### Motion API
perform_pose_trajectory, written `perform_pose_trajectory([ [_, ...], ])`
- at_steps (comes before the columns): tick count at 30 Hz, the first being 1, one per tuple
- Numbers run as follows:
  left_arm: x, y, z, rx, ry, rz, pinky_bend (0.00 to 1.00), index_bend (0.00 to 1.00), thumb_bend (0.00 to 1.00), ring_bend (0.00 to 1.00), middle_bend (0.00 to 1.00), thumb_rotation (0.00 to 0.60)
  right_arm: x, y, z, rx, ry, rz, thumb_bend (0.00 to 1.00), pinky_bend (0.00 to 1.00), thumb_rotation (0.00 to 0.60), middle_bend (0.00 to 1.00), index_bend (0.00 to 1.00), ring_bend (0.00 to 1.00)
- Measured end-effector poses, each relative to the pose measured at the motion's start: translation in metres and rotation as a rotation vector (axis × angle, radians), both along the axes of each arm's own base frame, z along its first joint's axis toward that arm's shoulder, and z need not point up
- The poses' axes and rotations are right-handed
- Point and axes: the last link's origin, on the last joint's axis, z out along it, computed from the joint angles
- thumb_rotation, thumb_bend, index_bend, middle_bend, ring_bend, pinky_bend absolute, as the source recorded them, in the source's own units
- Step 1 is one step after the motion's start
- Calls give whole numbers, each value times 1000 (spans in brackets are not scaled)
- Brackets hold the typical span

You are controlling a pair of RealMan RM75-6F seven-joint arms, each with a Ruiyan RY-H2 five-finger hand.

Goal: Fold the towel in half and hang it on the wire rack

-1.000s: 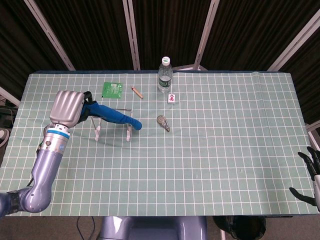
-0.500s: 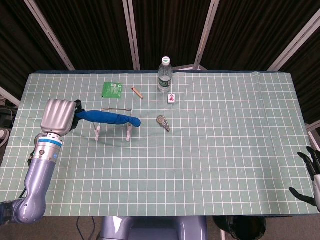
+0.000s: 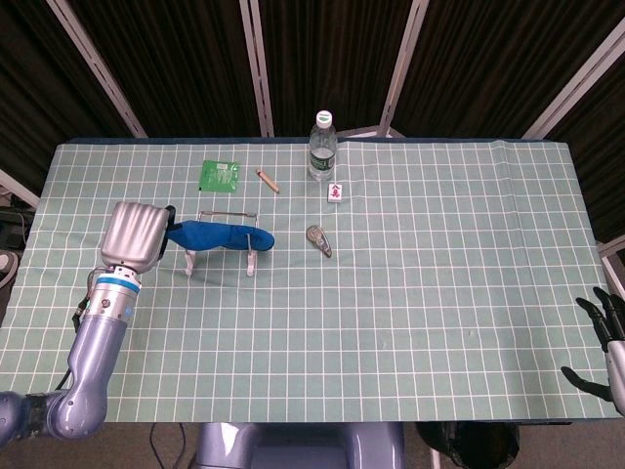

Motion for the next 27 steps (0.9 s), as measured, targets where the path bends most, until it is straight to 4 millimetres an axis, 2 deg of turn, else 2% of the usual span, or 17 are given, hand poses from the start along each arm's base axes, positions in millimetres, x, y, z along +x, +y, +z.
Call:
perform_pose_trajectory([
  [8,11,18,1,35,73,55,1000,926,733,953,976,600,-2,-1,-1,1,2,-8,0,0,600,0,129,0],
  [13,18,27,11,74,149,88,1000,929,732,953,976,600,-4,-2,-1,5,0,-16,0,0,600,0,129,0],
  [20,15,52,33,159,199,126,1000,930,734,953,977,600,-4,-3,-3,9,1,-18,0,0,600,0,128,0],
  [27,15,68,34,142,200,98,1000,931,733,950,978,600,-4,-3,-4,11,2,-20,0,0,600,0,128,0],
])
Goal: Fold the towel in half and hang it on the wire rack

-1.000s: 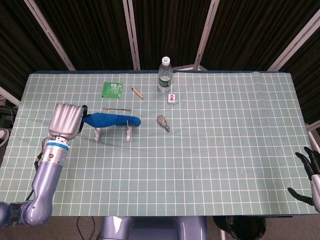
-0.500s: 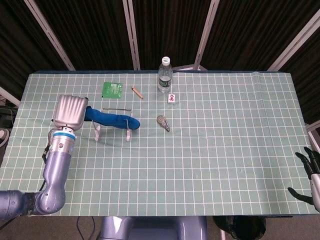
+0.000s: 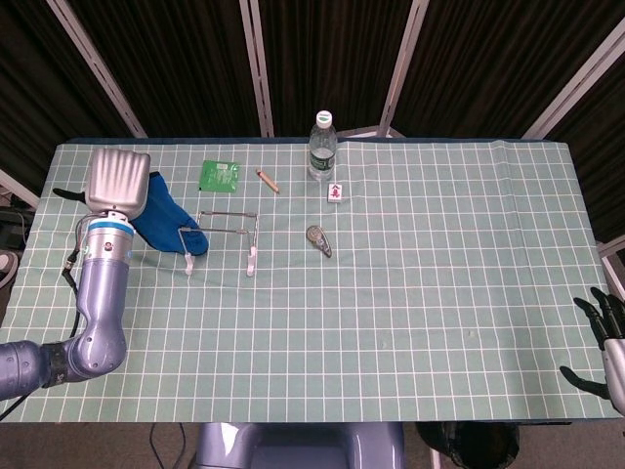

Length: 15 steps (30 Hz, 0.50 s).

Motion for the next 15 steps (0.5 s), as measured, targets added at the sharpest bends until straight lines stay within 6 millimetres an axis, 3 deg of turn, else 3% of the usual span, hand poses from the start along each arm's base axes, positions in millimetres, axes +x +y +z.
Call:
perform_pose_trajectory([
  [9,10,11,-4,21,-24,-174,1000,937,732,942,979,600,-1,0,1,-1,-2,-2,0,0,600,0,125,0],
  [15,7,12,-10,10,-29,-153,1000,938,735,943,980,600,-1,0,2,-5,-6,-1,0,0,600,0,126,0],
])
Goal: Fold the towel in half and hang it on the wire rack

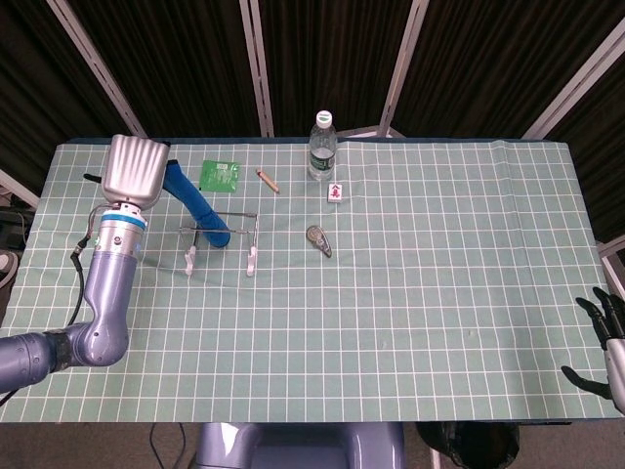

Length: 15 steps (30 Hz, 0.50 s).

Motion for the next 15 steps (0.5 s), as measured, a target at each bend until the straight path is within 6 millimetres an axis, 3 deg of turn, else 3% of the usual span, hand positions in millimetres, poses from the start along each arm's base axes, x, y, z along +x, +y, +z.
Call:
perform_pose_trajectory([
  [15,19,-8,-20,-26,-30,73,1000,940,734,947,982,600,0,0,0,4,-1,1,0,0,600,0,128,0],
])
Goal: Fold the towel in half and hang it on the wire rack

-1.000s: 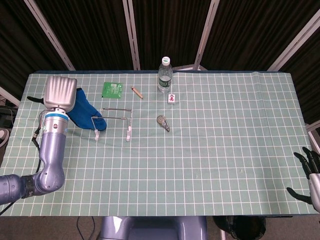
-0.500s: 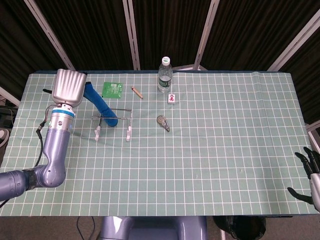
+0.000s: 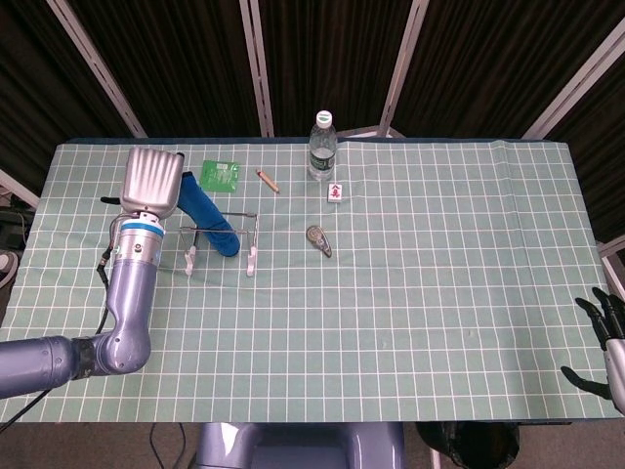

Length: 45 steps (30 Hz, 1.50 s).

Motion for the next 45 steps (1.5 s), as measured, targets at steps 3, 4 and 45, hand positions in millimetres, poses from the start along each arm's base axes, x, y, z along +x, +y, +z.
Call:
perform_pose_trajectory([
  [3,4,-4,-3,-14,-12,22,1000,939,733,948,984,600,0,0,0,3,-1,-1,0,0,600,0,127,0],
  [4,7,-7,-5,-22,-18,30,1000,939,734,948,985,600,0,0,0,4,-1,-1,0,0,600,0,127,0],
  [45,-13,-85,-42,-259,30,-24,1000,898,731,922,960,600,1,2,1,-1,-1,6,0,0,600,0,128,0],
])
